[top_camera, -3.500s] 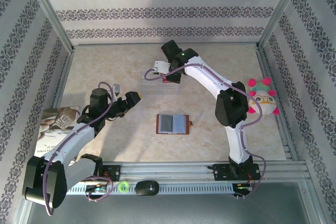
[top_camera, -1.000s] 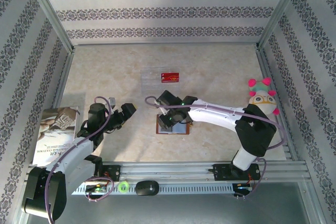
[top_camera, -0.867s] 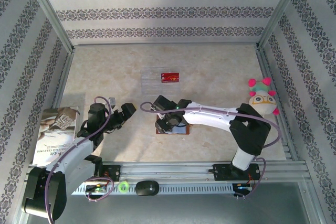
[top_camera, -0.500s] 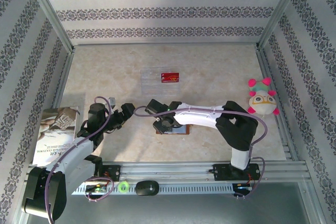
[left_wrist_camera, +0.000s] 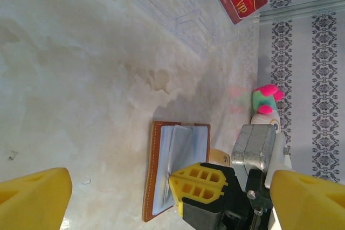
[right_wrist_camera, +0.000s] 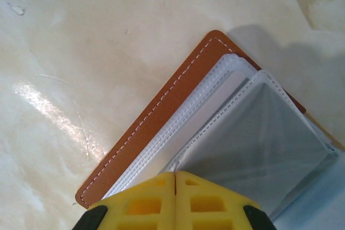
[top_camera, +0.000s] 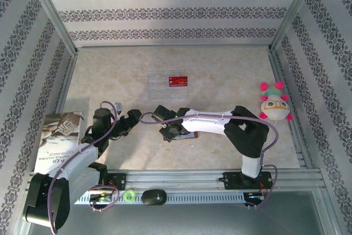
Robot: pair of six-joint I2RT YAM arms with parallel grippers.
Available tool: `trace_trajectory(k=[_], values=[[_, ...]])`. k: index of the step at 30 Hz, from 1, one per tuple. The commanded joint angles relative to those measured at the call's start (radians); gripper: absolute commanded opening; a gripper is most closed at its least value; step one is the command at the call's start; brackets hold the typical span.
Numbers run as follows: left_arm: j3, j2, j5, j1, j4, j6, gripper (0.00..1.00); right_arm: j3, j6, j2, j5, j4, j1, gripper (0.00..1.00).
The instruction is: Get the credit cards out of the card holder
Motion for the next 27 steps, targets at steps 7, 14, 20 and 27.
trace_trajectory(k=[7, 14, 20, 27], values=[[0.010, 0.006, -0.023, -0.089, 0.049, 0.008, 0.91, -0.120, 0.043, -0.111, -0.112, 0.166, -0.031, 0.00], [0.056, 0.101, -0.134, -0.248, 0.078, 0.027, 0.83, -0.294, 0.154, -0.268, -0.291, 0.402, -0.131, 0.00], [0.121, 0.228, -0.182, -0.362, 0.157, 0.019, 0.58, -0.440, 0.273, -0.341, -0.424, 0.567, -0.228, 0.00], [0.213, 0.373, -0.230, -0.464, 0.177, 0.037, 0.42, -0.540, 0.330, -0.421, -0.434, 0.606, -0.265, 0.00]])
